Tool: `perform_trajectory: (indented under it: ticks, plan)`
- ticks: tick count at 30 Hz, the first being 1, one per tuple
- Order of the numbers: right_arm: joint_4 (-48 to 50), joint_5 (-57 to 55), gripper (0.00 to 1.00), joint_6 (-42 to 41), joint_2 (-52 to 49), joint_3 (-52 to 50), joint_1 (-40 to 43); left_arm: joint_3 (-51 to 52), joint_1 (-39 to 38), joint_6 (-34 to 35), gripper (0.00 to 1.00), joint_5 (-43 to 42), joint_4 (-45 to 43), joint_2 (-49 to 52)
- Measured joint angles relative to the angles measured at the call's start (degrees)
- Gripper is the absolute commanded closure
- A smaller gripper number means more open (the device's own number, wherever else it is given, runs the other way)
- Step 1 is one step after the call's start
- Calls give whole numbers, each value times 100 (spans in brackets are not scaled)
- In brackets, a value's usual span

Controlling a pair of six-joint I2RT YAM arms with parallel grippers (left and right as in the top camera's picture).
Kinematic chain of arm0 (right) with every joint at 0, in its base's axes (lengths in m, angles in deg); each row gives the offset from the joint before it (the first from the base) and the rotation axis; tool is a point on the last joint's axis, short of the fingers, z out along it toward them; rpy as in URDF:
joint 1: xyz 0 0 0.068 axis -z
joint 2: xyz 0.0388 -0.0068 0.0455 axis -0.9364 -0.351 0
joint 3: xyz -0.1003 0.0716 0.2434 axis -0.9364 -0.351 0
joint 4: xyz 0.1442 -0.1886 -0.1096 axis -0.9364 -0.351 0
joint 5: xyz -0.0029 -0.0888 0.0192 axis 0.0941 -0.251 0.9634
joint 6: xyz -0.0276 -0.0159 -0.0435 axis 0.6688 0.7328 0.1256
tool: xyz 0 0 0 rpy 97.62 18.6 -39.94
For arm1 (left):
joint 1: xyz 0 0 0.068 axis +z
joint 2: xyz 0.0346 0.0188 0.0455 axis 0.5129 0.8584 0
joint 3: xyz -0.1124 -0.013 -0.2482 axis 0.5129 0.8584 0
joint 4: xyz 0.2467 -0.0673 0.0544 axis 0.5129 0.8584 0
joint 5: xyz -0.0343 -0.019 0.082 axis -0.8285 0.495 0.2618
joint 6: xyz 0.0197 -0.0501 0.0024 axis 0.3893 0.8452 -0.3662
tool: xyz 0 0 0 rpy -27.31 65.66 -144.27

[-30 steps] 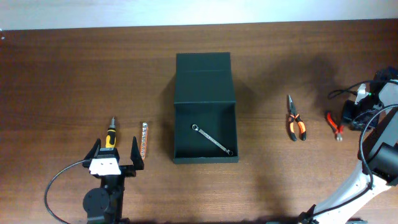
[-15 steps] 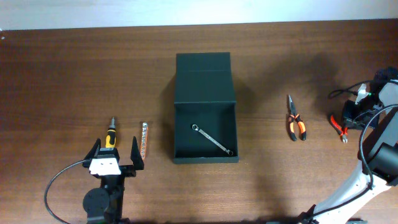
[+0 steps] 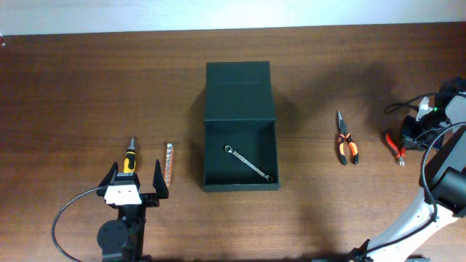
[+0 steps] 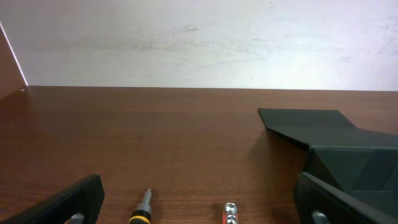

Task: Pack container
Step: 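Lower the right gripper and grasp the red pliers handle, then lift the red pliers and carry them over the box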

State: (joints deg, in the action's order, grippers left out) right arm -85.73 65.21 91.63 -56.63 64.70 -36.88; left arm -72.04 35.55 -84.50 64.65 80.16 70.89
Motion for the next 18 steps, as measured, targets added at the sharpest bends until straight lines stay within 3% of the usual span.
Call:
perform_trajectory:
  ticks: [10,18]
  plan:
    - [-1624,452,96,-11,-15,2468,-367,0,0,0,1,0,0,-2]
    - [-3023,533,96,291,-15,4291,-1845,0,0,0,1,0,0,0]
